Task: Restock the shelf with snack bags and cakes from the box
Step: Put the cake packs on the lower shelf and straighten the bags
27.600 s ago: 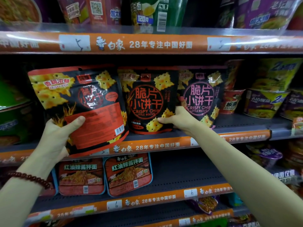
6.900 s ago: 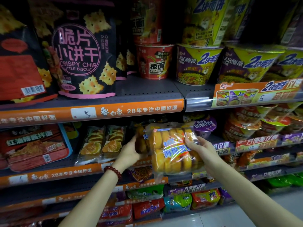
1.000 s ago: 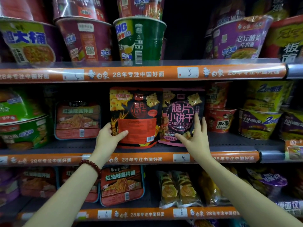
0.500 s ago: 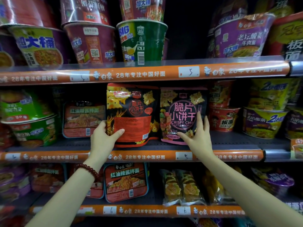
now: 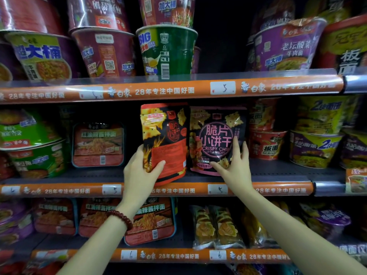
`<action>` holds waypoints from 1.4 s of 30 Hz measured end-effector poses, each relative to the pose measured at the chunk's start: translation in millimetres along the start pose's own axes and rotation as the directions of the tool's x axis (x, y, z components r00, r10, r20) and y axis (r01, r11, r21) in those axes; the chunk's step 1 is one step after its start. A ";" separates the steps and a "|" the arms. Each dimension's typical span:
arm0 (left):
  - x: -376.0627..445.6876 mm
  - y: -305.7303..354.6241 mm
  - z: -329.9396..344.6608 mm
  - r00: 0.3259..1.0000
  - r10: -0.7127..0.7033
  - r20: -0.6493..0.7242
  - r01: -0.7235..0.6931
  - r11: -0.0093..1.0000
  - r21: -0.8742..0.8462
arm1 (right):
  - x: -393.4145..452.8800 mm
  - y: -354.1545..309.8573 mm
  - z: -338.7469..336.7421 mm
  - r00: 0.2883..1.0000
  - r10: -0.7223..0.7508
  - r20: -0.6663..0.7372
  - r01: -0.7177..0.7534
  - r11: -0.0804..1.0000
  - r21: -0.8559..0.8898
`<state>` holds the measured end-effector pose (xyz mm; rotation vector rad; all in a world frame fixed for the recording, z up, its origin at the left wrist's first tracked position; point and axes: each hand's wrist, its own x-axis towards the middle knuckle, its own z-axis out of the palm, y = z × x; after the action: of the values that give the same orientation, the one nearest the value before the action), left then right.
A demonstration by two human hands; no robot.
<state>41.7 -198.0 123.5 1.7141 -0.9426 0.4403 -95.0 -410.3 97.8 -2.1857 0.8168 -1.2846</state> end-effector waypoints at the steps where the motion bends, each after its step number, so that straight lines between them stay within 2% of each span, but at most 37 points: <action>1: -2.6 -3.2 -6.2 1.000 0.001 -0.024 -0.001 1.000 0.008 | -0.2 0.8 0.0 1.000 -0.004 0.001 0.004 1.000 -0.001; 7: -10.8 -18.8 -28.1 0.989 -0.071 -0.130 0.079 0.995 0.057 | -0.6 2.0 3.6 1.000 -0.011 -0.007 0.011 1.000 -0.024; 11: -6.1 -5.3 -9.9 0.995 -0.068 -0.077 0.068 0.998 0.000 | -0.2 1.5 4.0 1.000 -0.010 -0.010 0.010 0.999 -0.031; 16: -10.6 6.0 16.8 0.997 -0.072 0.016 0.073 0.985 -0.156 | -0.6 0.6 3.4 1.000 -0.005 -0.011 0.005 1.000 -0.028; 22: -15.9 5.0 15.1 0.989 -0.065 0.132 0.106 0.938 -0.330 | -0.6 0.5 3.0 1.000 0.002 -0.003 -0.002 0.999 -0.041; 27: -14.7 -3.6 18.8 0.985 -0.087 0.149 0.139 0.912 -0.387 | -0.8 -0.5 2.9 1.000 0.001 -0.005 -0.001 0.999 -0.046; 32: -9.4 -1.5 22.6 0.966 -0.068 0.249 0.158 0.919 -0.362 | -1.8 -1.0 1.6 1.000 -0.003 -0.005 0.003 1.000 -0.027; 35: -2.8 -5.1 25.8 0.963 -0.057 0.262 0.136 0.947 -0.292 | -1.6 -2.0 1.3 1.000 -0.002 -0.009 0.002 1.000 -0.031; 39: 11.4 -14.8 32.4 0.963 -0.183 0.197 0.215 0.964 -0.158 | -1.4 -2.7 1.1 1.000 -0.004 -0.008 0.004 1.000 -0.027; 42: 23.3 -18.6 37.0 0.931 -0.290 0.222 0.328 0.931 -0.159 | -1.4 -2.8 1.0 1.000 0.001 -0.004 -0.001 1.000 -0.025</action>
<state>64.5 -238.8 115.0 1.7086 -0.8024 -0.0302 -93.9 -407.3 98.3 -2.2029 0.8400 -1.2856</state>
